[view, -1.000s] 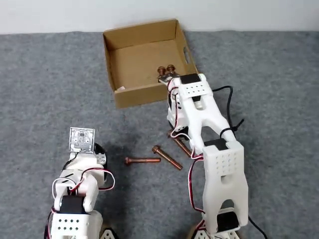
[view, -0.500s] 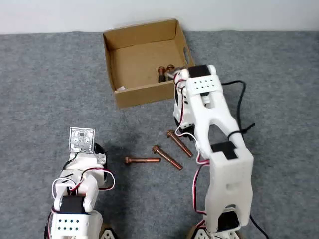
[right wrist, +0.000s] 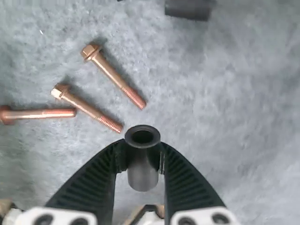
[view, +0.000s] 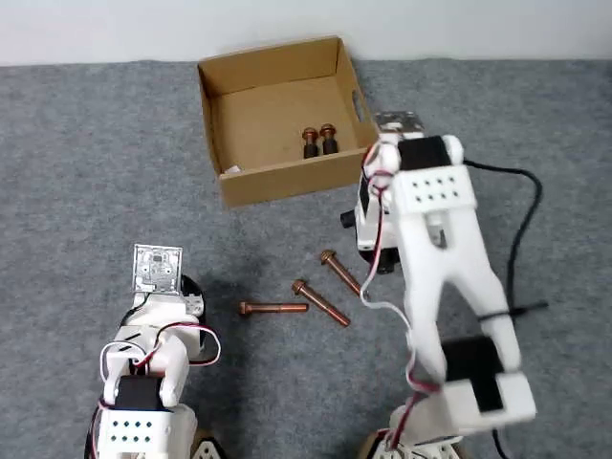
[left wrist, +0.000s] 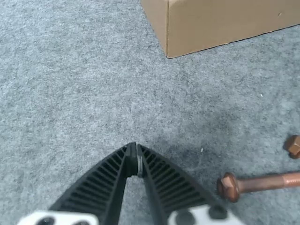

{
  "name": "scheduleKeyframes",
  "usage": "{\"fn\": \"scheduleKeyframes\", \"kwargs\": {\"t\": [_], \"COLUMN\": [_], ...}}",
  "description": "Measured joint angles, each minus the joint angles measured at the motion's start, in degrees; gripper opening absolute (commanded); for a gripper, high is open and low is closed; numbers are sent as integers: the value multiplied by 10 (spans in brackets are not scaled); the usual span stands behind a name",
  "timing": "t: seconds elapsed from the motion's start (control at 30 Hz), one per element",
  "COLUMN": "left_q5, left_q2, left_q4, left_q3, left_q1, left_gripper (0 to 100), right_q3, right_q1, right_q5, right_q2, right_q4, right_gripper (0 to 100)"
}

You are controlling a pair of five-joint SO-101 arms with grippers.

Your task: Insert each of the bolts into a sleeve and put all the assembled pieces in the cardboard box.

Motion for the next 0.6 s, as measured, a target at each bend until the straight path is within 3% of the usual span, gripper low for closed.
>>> {"fn": "scheduleKeyframes", "kwargs": {"t": [0.3,0.6], "left_q5": [0,0], "left_q2": [0,0], "left_q4": [0,0], "left_q3": [0,0], "left_q1": [0,43], "left_gripper": [7,8], "right_q3": [137,335], "right_q1": [3,24], "right_q5": [-100,-118], "right_q2": [-189,-410], "right_q4": [-9,-128], "right_gripper": [9,8]}}
